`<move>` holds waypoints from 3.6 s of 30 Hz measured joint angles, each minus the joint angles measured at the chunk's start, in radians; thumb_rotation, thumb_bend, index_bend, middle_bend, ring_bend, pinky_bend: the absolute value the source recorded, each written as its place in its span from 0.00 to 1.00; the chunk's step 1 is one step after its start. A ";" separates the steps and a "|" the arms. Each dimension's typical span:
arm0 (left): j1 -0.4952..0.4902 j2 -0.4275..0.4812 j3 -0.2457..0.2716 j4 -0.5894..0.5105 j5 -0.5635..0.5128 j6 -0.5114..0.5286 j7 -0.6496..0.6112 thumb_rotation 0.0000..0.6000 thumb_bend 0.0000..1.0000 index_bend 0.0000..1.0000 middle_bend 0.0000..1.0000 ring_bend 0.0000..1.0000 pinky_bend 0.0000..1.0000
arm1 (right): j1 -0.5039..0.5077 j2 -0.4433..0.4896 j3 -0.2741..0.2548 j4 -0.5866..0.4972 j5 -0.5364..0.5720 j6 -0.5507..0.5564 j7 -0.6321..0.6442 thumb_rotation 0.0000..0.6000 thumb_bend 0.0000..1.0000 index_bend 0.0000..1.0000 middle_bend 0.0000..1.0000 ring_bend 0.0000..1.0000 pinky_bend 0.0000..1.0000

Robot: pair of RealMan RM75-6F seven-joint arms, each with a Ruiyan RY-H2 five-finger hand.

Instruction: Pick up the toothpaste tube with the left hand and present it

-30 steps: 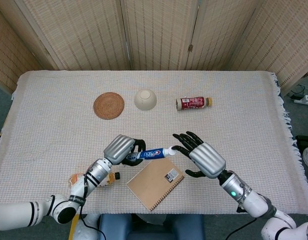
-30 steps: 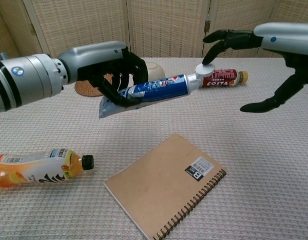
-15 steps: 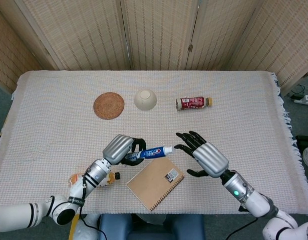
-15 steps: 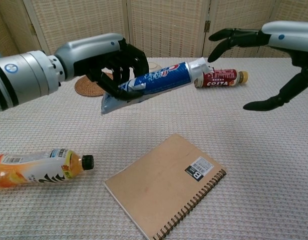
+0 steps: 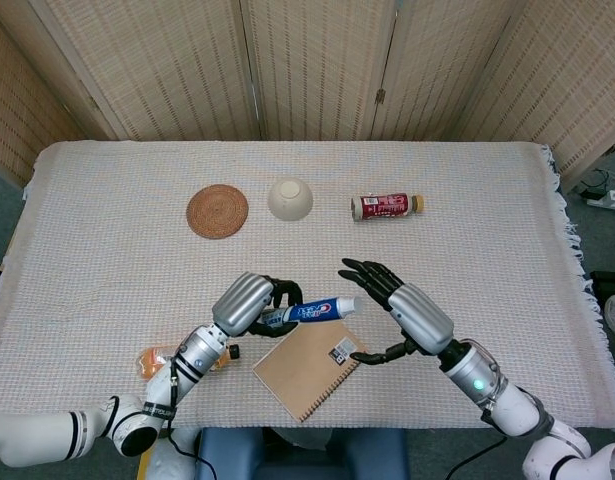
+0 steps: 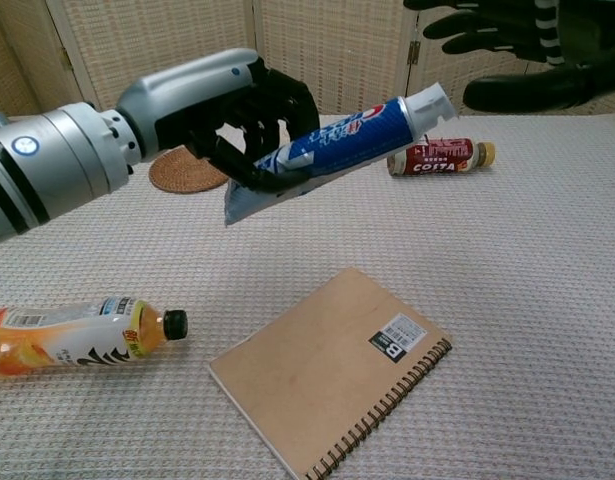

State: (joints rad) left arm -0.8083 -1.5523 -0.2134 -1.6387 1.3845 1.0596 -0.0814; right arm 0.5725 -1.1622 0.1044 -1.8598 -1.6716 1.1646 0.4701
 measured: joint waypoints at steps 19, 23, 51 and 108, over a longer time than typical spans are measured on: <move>0.005 -0.026 -0.016 0.023 0.013 0.026 -0.066 1.00 0.79 0.75 0.77 0.69 0.62 | 0.070 -0.182 0.037 0.108 0.026 0.031 0.197 0.48 0.21 0.00 0.00 0.00 0.00; 0.007 -0.034 -0.018 0.038 0.029 0.039 -0.089 1.00 0.79 0.75 0.77 0.69 0.62 | 0.076 -0.198 0.039 0.121 0.029 0.035 0.236 0.48 0.21 0.00 0.00 0.00 0.00; 0.011 -0.044 -0.010 0.070 0.063 0.067 -0.106 1.00 0.79 0.75 0.77 0.68 0.61 | 0.090 -0.200 0.025 0.165 0.017 0.088 0.410 0.48 0.21 0.00 0.00 0.00 0.00; 0.343 0.281 0.088 -0.030 -0.180 0.297 0.294 1.00 0.47 0.24 0.32 0.24 0.23 | -0.301 0.151 -0.136 0.201 0.102 0.280 -0.117 1.00 0.21 0.00 0.00 0.00 0.00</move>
State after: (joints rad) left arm -0.4648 -1.2715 -0.1257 -1.6684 1.2047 1.3570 0.2127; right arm 0.2714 -1.0110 -0.0320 -1.6589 -1.5699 1.4442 0.3532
